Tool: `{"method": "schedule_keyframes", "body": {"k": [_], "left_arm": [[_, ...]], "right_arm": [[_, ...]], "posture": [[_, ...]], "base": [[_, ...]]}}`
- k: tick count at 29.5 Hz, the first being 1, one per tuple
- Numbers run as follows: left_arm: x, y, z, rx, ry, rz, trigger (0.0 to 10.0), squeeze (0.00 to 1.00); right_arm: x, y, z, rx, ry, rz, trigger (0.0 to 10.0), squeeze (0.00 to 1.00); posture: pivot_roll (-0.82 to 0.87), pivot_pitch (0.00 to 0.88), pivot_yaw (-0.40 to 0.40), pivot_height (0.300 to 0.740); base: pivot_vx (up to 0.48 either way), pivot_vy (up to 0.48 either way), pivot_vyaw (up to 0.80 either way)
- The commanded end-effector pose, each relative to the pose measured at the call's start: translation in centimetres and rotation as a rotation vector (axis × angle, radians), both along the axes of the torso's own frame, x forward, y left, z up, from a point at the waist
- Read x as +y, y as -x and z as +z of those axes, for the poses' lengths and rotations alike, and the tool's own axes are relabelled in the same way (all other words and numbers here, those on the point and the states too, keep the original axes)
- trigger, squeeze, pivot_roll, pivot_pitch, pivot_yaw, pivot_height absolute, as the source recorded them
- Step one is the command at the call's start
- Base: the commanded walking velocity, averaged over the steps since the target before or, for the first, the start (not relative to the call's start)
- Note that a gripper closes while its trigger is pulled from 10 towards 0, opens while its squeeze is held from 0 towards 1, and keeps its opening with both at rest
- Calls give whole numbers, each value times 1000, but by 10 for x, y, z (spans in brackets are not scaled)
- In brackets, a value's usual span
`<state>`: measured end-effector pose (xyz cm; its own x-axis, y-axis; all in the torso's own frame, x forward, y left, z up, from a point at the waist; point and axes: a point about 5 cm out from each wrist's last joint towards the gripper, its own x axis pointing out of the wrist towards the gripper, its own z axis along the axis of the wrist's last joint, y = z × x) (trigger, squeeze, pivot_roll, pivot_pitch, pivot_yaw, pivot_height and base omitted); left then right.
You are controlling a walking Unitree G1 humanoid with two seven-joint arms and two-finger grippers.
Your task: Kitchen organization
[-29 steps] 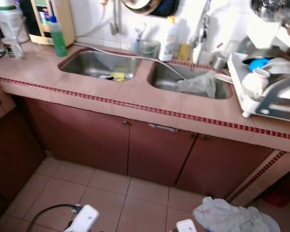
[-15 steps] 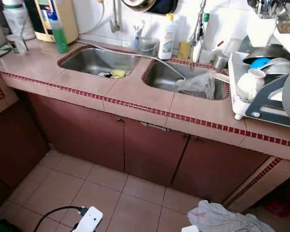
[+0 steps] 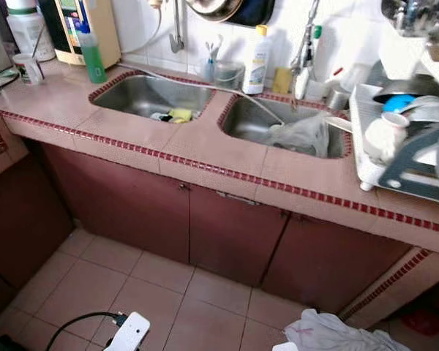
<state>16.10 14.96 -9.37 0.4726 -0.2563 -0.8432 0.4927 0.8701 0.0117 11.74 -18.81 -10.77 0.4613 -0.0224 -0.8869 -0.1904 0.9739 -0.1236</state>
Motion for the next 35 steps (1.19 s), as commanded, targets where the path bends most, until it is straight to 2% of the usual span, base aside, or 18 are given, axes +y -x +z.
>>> {"method": "schedule_keyframes", "body": {"k": [1, 8, 13, 15, 24, 29, 35], "left_arm": [[-3, -7, 3, -18, 14, -7, 10000, 0], [-6, -10, 5, -31, 26, -11, 10000, 0], [-6, -13, 6, -37, 32, -11, 10000, 0], [-7, -14, 7, -39, 51, 2, 10000, 0], [-4, -17, 8, -44, 10, -21, 10000, 0], [-2, -17, 8, -46, -5, -27, 10000, 0], [-9, -30, 16, -111, 47, -54, 10000, 0]], "right_arm": [[-3, 3, -1, 11, 0, -20, 10000, 0], [-3, -3, 1, -1, 4, -20, 10000, 0], [-3, -7, 2, -7, 6, -18, 10000, 0], [-2, -9, 2, -7, 7, -18, 10000, 0], [0, -14, 4, -14, 2, -23, 10000, 0], [-4, -5, 2, -6, 4, -25, 10000, 0], [0, -10, 4, -32, -8, 112, 10000, 0]], "posture": [[12, 0, -68, 740], [8, 0, -69, 740], [7, 0, -69, 740], [6, 0, -68, 740], [3, 0, -67, 740], [-1, 0, -65, 740], [-10, 0, -62, 740]], "base": [[424, 0, -744], [425, 0, -685], [419, 0, 0], [0, 0, 0], [0, 0, 0], [0, 0, 0], [0, 0, 0]]}}
